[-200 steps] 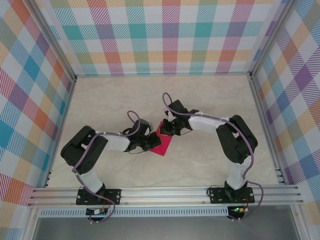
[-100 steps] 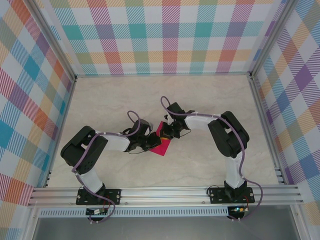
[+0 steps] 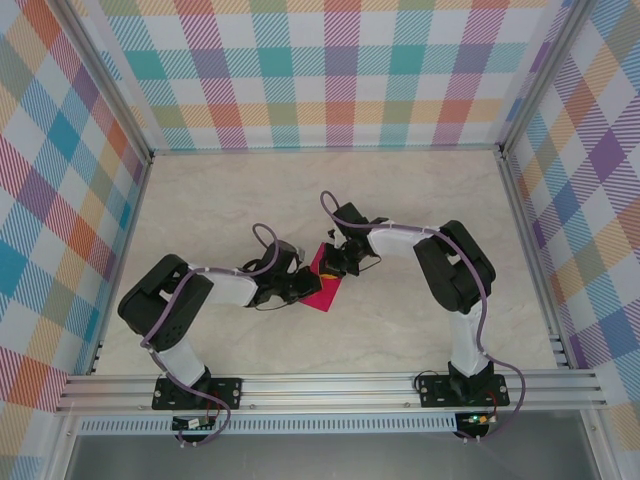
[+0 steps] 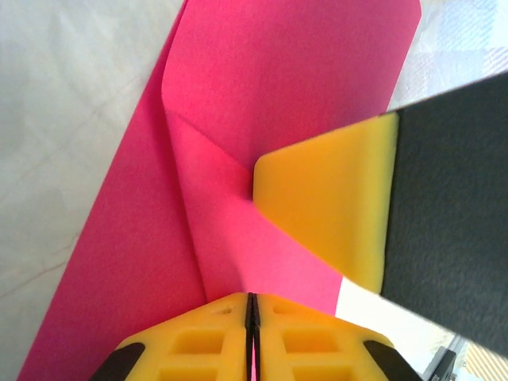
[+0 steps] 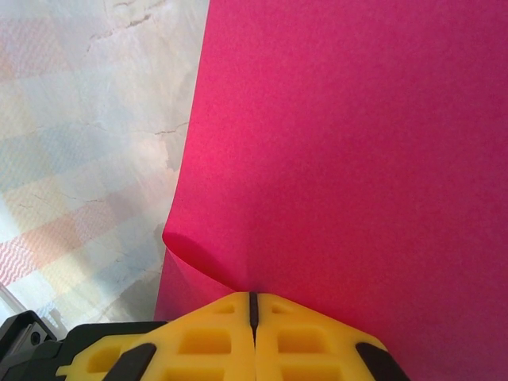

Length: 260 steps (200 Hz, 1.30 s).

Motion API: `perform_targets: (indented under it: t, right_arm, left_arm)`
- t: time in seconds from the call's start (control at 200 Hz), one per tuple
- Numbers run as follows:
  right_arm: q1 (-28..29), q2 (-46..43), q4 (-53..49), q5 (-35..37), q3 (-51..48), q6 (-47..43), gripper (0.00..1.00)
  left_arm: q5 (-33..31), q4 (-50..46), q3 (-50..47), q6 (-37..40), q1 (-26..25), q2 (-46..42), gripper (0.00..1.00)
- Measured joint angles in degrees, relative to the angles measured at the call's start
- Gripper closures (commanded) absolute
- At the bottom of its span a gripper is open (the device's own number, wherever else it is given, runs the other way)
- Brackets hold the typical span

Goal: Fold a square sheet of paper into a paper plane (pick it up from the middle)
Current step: Fold the triangle a second time at the center of the table.

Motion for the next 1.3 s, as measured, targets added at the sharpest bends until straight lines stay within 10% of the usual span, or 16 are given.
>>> perform_targets:
  t: [1.3]
  right_arm:
    - [-0.52,1.05,-1.05,-1.6,1.07,1.6,0.95]
  left_arm:
    - [-6.45,6.45,-3.74,-3.02,-9.25,-1.46,0.86]
